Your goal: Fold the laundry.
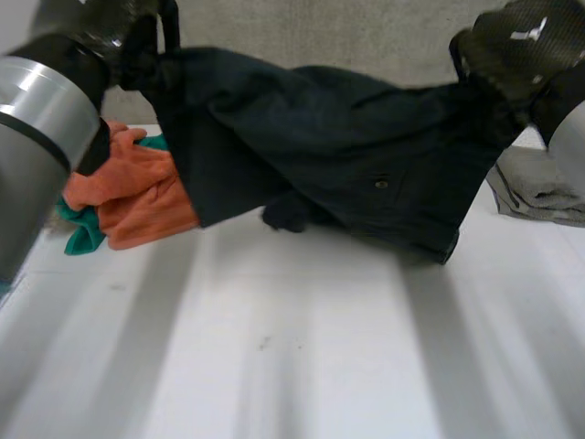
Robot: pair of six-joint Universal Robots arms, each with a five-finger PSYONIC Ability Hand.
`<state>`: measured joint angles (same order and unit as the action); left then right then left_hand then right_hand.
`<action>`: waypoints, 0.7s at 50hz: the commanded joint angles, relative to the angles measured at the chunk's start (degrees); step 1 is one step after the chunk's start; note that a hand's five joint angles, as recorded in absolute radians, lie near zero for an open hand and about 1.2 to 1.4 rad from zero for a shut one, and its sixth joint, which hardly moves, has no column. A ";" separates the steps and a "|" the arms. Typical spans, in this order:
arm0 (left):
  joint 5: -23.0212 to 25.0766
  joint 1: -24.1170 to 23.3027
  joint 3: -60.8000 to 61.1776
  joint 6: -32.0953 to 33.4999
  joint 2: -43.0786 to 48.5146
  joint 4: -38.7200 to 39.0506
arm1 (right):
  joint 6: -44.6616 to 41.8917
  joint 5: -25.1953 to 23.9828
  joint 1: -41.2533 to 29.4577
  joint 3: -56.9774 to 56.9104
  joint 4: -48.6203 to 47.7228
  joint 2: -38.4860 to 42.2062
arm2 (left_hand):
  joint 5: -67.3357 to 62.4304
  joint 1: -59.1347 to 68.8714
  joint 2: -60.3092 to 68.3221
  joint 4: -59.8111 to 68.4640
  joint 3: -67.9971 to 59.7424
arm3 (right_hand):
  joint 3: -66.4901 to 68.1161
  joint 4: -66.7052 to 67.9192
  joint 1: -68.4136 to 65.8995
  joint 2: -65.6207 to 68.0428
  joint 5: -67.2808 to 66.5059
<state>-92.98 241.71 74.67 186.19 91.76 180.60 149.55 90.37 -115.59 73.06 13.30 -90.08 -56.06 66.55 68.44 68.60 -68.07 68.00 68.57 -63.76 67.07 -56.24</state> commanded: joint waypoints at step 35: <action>-6.16 0.96 -19.50 8.14 21.98 29.56 | 8.66 1.39 2.83 -24.81 -46.35 32.59 | -13.94 13.45 11.56 11.40 -11.93 | 12.00 11.43 -16.24 12.93 -13.76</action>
<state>-97.41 242.46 48.34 195.01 115.21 216.49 158.25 95.00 -112.28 46.95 -36.64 -59.19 -56.07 66.55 68.67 68.85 -68.40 68.11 68.63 -63.77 67.07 -57.05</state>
